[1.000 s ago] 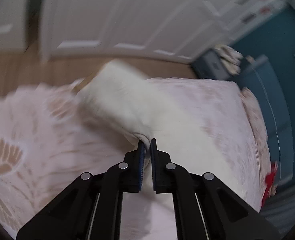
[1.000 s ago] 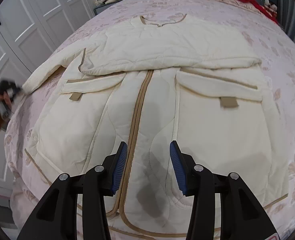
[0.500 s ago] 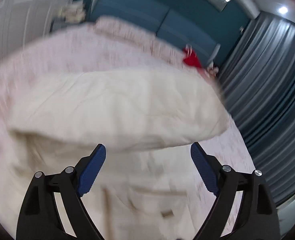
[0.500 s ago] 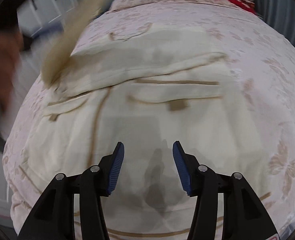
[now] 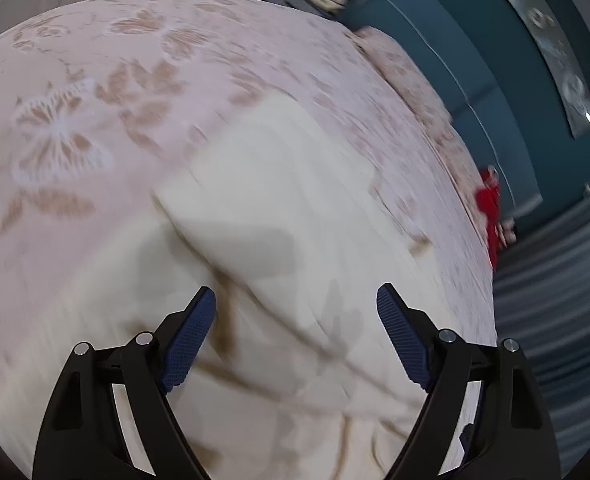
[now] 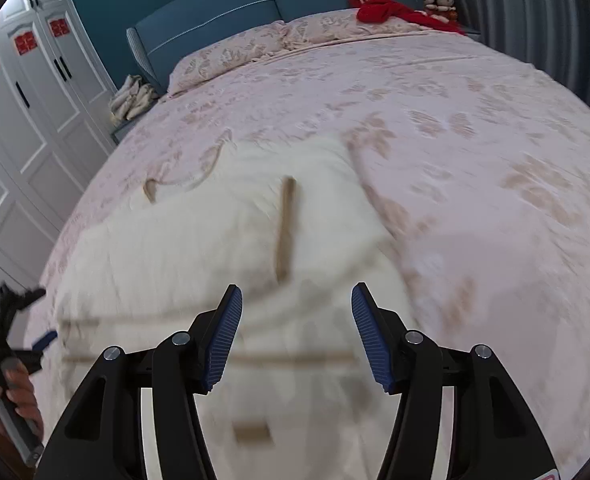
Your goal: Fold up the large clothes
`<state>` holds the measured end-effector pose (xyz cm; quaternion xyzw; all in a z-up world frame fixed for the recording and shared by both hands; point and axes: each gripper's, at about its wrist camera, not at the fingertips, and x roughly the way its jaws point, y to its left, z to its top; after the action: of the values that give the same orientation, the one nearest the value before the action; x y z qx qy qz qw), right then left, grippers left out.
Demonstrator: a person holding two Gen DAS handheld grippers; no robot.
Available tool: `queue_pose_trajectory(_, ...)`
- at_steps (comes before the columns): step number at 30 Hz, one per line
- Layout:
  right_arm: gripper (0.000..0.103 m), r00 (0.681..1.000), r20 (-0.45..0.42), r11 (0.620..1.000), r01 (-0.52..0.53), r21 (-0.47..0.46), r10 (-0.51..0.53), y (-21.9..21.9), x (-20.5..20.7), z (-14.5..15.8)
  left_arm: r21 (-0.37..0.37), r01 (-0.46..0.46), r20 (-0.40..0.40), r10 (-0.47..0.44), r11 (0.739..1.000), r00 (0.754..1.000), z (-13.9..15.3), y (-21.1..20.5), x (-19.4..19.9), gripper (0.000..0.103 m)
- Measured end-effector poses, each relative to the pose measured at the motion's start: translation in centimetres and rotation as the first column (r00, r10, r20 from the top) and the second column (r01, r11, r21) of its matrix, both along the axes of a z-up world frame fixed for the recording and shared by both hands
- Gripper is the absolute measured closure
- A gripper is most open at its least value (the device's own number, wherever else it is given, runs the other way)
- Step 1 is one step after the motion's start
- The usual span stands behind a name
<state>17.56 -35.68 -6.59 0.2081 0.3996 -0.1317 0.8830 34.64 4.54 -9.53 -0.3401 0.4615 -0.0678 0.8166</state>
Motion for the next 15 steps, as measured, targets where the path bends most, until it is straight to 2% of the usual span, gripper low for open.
queue_pose_trajectory(2,0.043,1.000,-0.010,1.000,-0.010,0.025,0.011,0.1,2.9,-0.9,-0.008,-0.021,-0.033,0.021,1.000,0.999,-1.6,1.4,1.3,0.027)
queue_pose_trajectory(6,0.043,0.997,-0.079,0.995,0.018,0.094,-0.011,-0.1,6.3,-3.9,-0.003,-0.025,-0.095,0.024,1.000,0.995,-4.2,1.9,2.8,0.049)
queue_pose_trajectory(7,0.050,0.996,-0.087,0.994,0.018,0.110,-0.009,0.0,6.7,-4.6,0.007,-0.018,-0.099,0.019,1.000,0.995,-4.7,2.0,3.3,0.058)
queue_pose_trajectory(8,0.080,0.997,-0.083,0.992,0.008,0.128,0.002,0.2,6.9,-5.1,0.022,-0.005,-0.093,0.007,1.000,0.996,-4.6,1.7,3.3,0.064)
queue_pose_trajectory(10,0.097,0.997,-0.076,0.990,-0.012,0.139,0.023,0.9,6.9,-4.8,0.060,0.003,-0.073,0.001,0.998,0.997,-4.0,1.9,3.1,0.085)
queue_pose_trajectory(12,0.099,0.999,0.028,0.989,-0.036,0.140,0.033,1.2,5.4,-2.5,0.076,0.007,-0.040,-0.004,0.997,0.999,-3.2,2.6,2.1,0.092)
queue_pose_trajectory(15,0.100,0.994,0.103,0.994,-0.054,0.095,0.044,1.7,2.9,0.0,0.097,0.010,0.008,-0.011,0.995,1.000,-2.0,3.0,0.7,0.095)
